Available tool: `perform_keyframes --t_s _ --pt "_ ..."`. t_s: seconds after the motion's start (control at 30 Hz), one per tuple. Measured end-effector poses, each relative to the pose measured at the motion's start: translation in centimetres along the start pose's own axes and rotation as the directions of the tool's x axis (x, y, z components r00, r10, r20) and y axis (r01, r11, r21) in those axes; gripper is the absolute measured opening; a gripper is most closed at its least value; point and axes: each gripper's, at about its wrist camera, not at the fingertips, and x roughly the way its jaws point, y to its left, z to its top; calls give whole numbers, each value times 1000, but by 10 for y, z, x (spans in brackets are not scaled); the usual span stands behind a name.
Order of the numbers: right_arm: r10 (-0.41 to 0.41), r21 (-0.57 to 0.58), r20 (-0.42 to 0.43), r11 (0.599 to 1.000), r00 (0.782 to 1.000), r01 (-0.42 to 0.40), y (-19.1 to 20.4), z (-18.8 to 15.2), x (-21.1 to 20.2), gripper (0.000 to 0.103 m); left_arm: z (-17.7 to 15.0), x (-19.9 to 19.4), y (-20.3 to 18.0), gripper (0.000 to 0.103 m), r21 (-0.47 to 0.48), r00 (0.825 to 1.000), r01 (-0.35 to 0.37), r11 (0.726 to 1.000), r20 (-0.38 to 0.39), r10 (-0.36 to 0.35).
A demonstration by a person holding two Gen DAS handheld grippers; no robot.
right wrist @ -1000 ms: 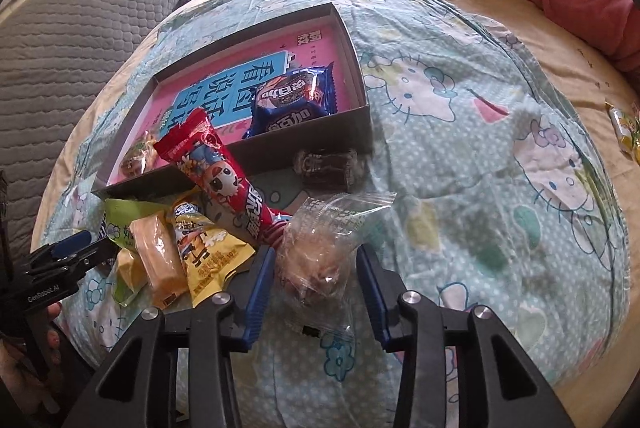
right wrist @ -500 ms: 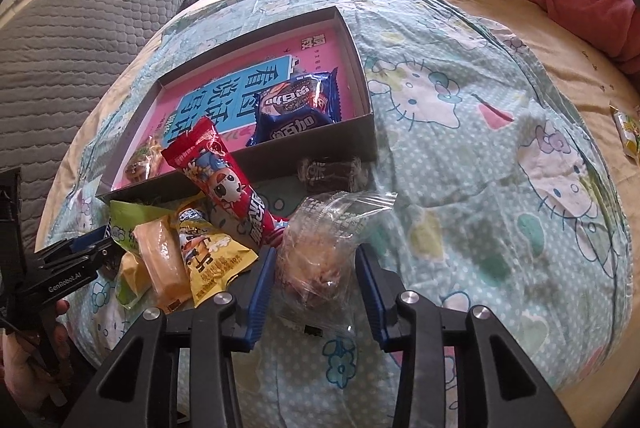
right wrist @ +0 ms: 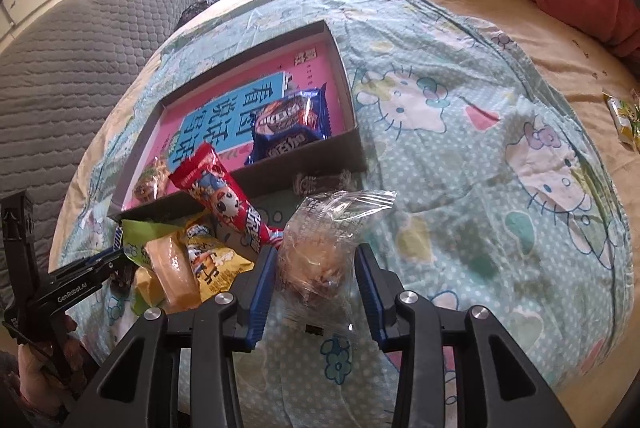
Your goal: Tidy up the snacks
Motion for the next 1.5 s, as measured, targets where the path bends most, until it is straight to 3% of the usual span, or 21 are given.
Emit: perform_keyframes --t_s 0.37,1.07,1.5 --pt "26 -17 80 1000 996 -24 5 8 -16 40 4 -27 4 29 -9 994 52 999 93 -51" --pt "35 -74 184 997 982 -21 21 25 -30 40 19 -45 4 29 -48 978 80 996 194 -69" --pt "55 -79 222 996 973 -38 26 35 -33 40 28 -46 1 29 -53 973 93 994 216 -80"
